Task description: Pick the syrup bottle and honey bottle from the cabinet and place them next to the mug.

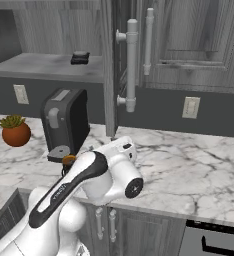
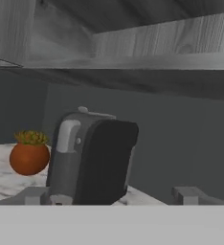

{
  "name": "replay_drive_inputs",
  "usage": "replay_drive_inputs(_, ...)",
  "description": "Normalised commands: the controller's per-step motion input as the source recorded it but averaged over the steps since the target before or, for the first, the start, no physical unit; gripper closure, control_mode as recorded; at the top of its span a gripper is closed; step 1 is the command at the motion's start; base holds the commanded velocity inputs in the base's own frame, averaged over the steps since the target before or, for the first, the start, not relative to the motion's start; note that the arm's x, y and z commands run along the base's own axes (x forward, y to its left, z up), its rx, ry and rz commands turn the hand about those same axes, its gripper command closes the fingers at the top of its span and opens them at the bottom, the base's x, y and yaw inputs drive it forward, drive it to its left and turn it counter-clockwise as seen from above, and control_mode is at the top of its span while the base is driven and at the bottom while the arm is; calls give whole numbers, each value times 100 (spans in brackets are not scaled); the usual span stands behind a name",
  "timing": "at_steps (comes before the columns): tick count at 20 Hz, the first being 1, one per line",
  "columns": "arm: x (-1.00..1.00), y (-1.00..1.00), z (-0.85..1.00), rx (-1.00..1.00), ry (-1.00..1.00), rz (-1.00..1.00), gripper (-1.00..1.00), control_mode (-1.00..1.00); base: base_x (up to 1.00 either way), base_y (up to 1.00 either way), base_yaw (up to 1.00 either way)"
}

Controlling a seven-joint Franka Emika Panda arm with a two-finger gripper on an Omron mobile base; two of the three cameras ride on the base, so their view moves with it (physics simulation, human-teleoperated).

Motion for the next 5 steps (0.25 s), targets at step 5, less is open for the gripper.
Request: replay_drive_inputs(5,-37,41,28,-4,11,0,-100,-100,0,0,0)
